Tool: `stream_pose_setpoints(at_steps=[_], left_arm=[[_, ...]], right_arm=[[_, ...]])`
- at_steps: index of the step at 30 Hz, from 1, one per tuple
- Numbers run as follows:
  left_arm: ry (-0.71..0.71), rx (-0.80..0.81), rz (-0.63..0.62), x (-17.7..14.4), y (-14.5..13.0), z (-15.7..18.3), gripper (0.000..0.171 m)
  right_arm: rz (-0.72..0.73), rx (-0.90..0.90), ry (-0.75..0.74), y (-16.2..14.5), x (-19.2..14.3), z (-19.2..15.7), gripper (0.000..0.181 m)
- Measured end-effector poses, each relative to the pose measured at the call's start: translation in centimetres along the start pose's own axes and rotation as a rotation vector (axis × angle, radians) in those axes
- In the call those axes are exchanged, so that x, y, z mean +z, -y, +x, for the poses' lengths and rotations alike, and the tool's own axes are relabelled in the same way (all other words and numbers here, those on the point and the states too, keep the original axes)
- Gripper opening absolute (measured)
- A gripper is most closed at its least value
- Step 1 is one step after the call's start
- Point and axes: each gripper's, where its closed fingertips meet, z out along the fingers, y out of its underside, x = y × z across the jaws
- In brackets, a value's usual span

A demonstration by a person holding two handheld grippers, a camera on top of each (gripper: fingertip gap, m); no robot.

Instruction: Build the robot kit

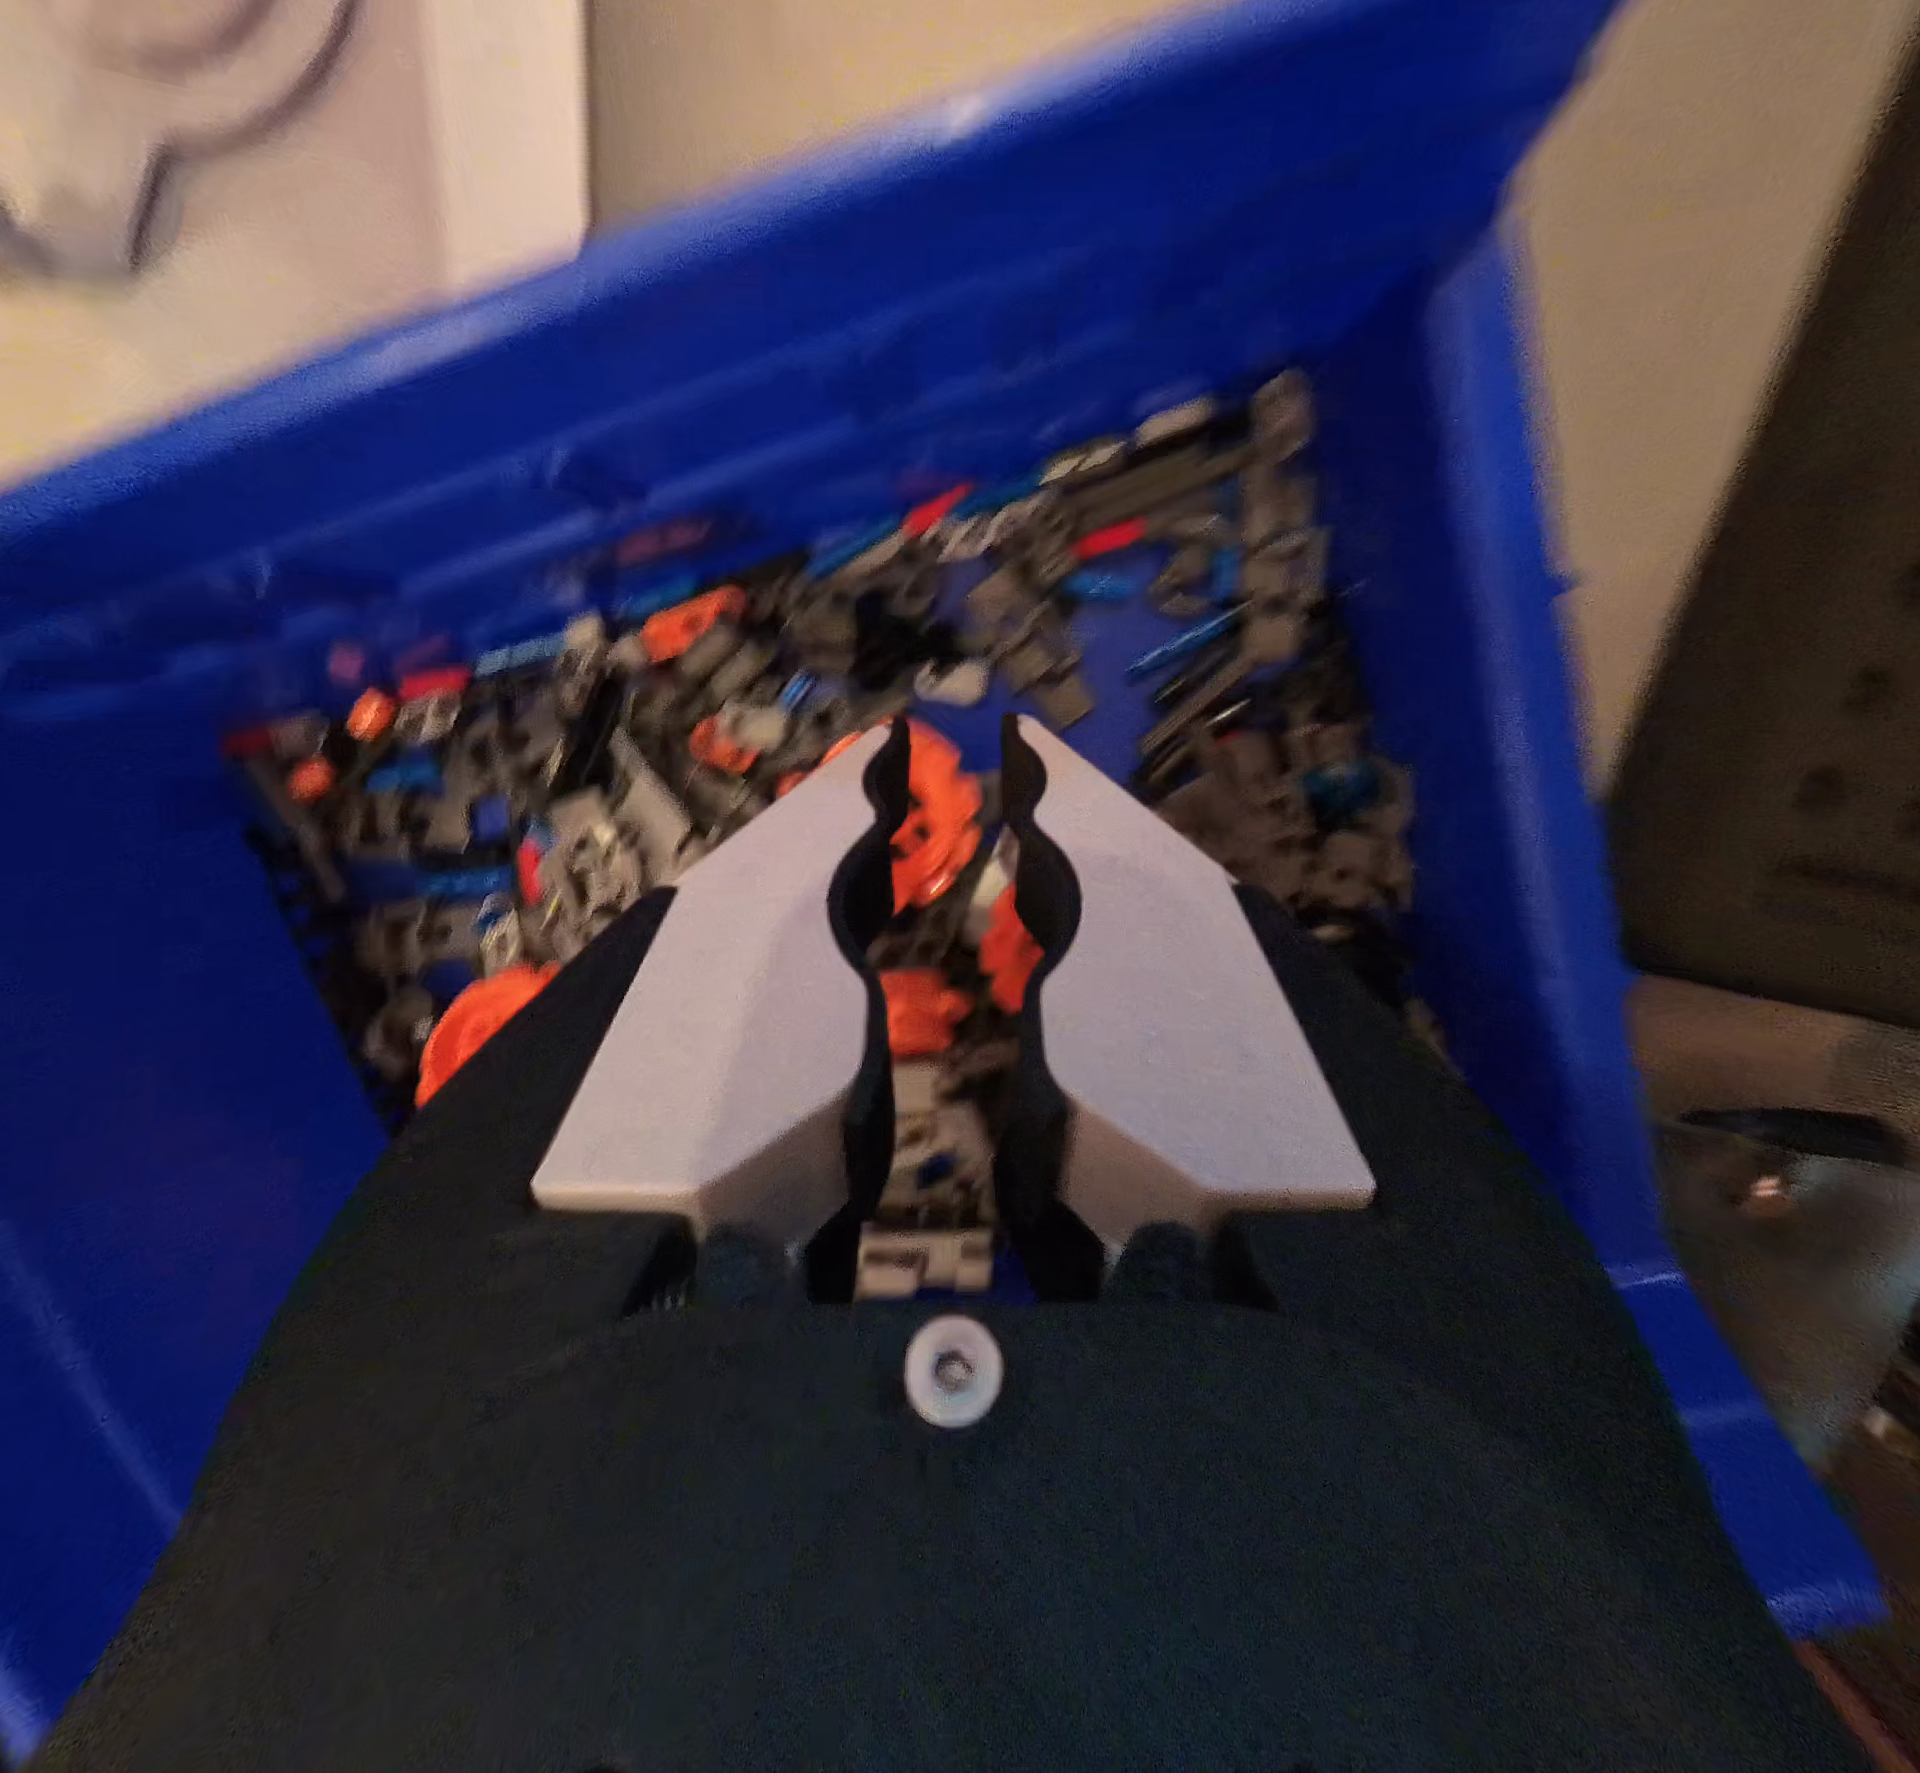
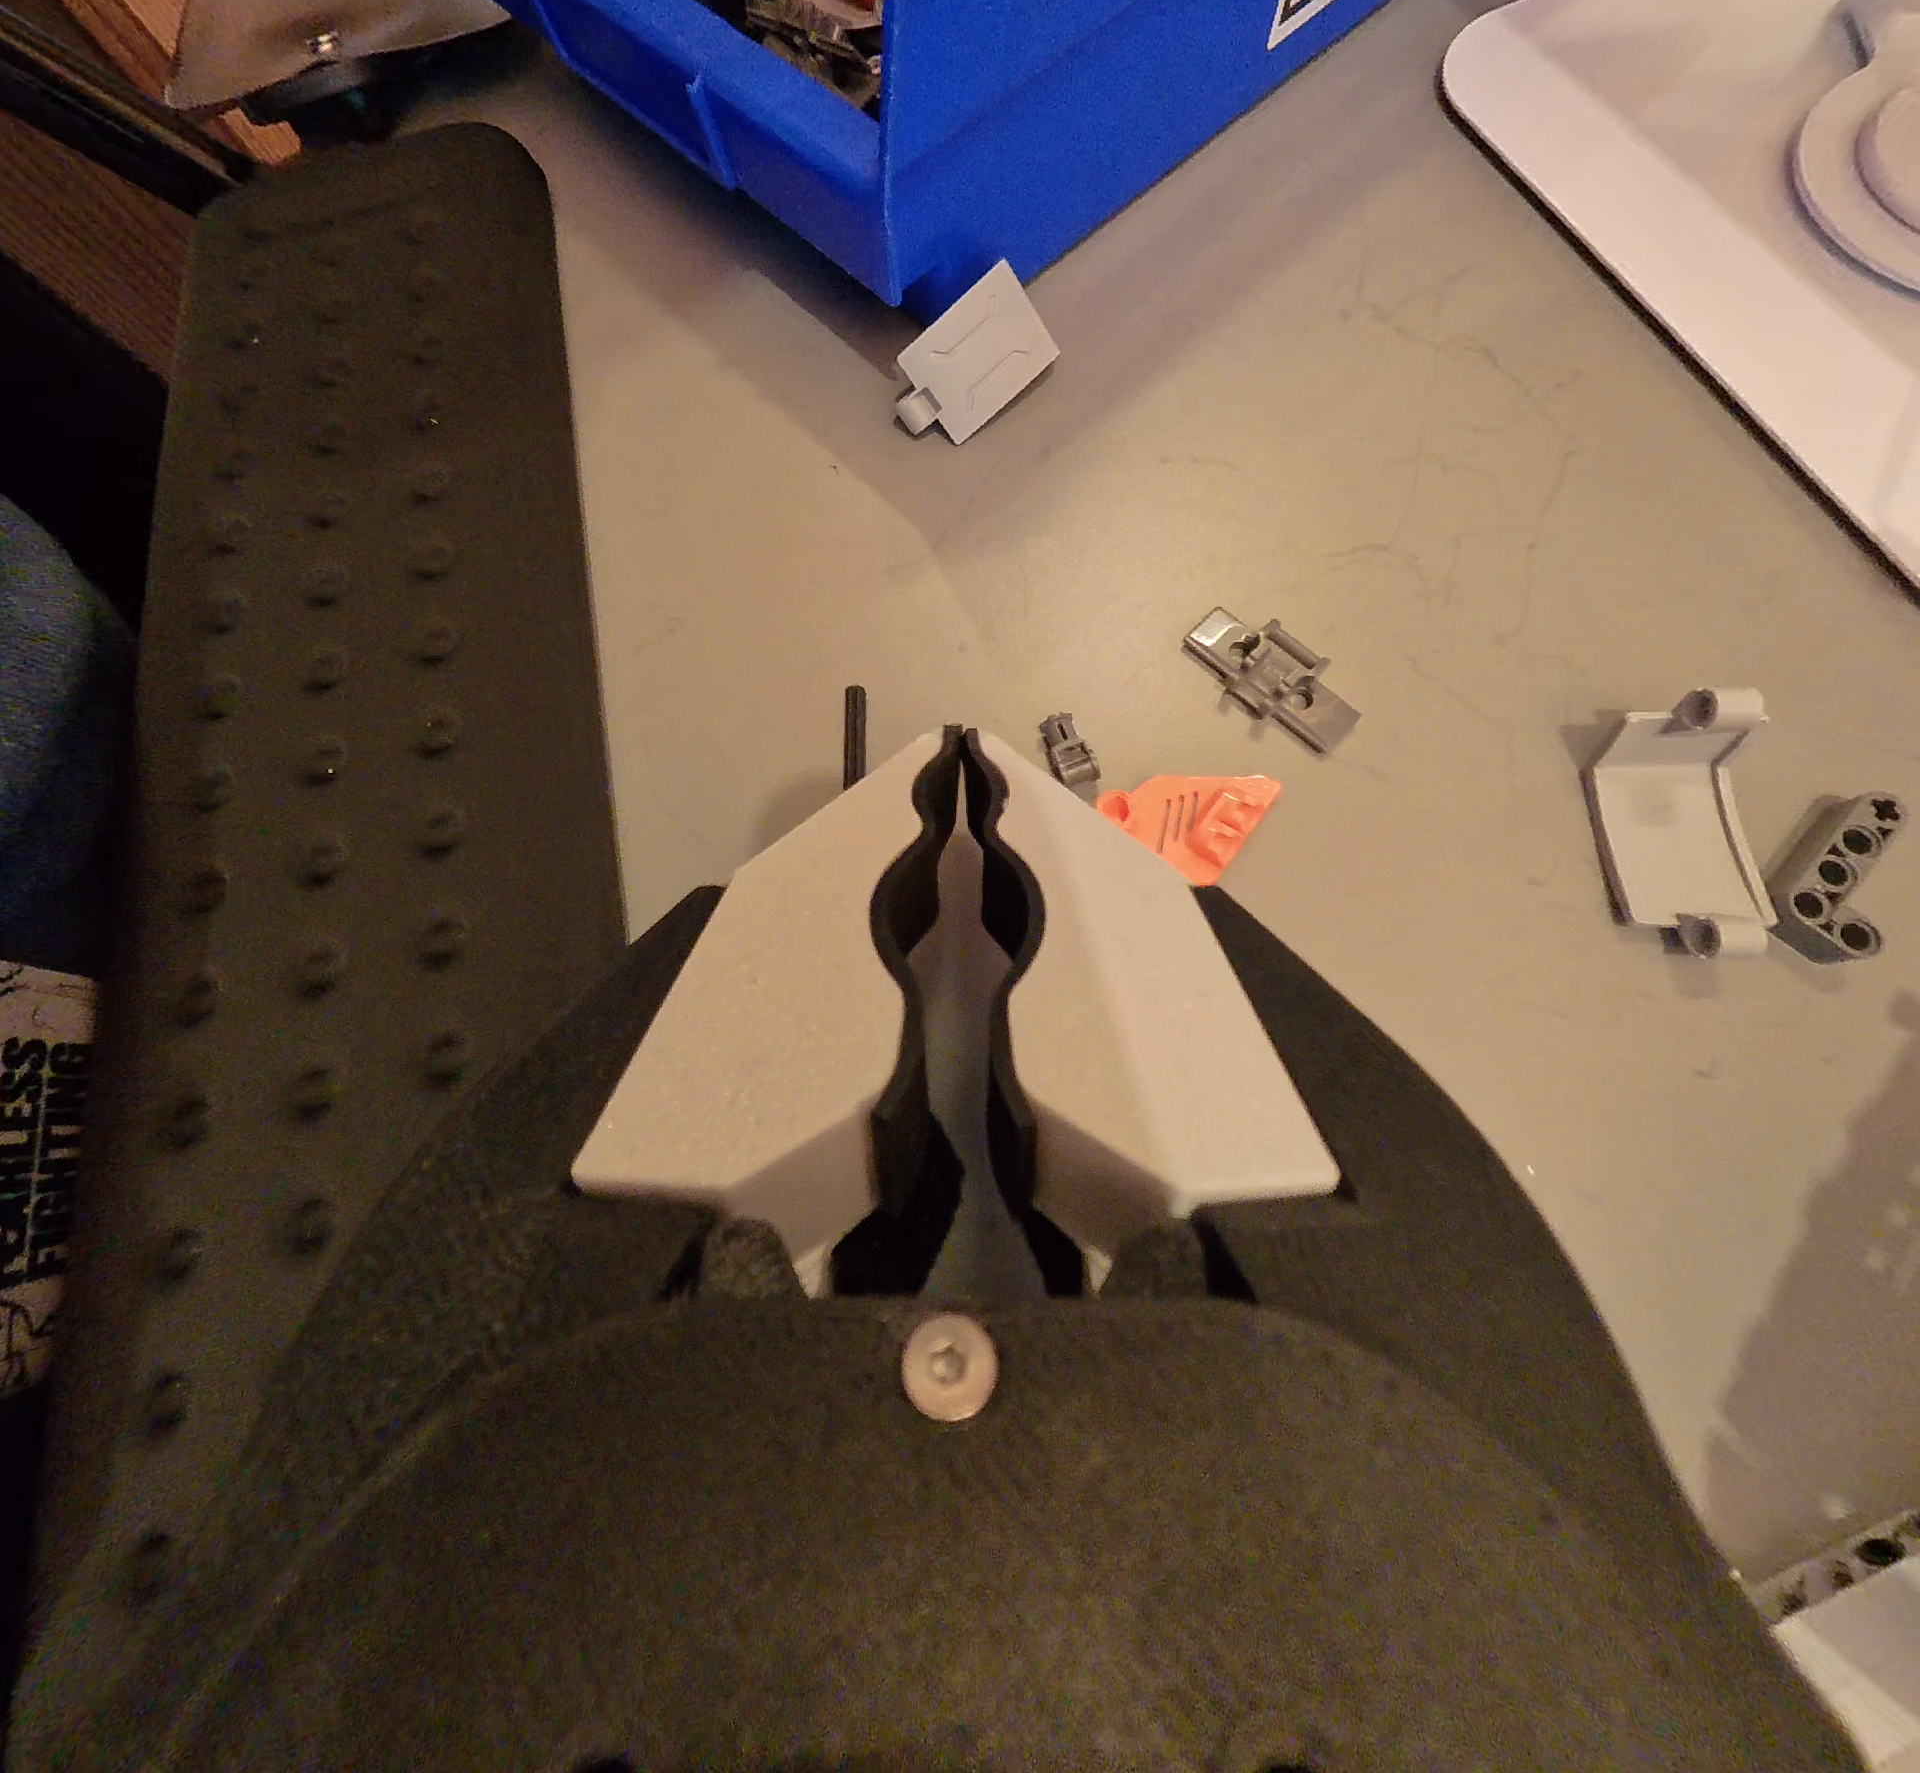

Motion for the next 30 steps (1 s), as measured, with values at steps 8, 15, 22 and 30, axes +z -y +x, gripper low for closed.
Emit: stream_pose_setpoints(at_steps=[8,15,22,30], left_arm=[[-0.147,0.16,0.088,2.7,4.4,5.4,0.022],[-0.236,0.042,0.029,4.7,2.9,5.8,0.022],[-0.235,0.024,0.031,3.3,1.8,5.6,0.018],[-0.193,-0.007,0.047,1.6,1.4,4.1,0.019]], right_arm=[[0.007,0.021,-0.002,-0.2,-0.1,0.3,0.0],[0.016,0.034,-0.008,-0.3,-0.2,0.4,0.0],[0.03,0.041,-0.011,-0.2,-0.3,0.5,0.0],[0.038,0.04,-0.017,-0.1,-0.4,0.6,0.0]])
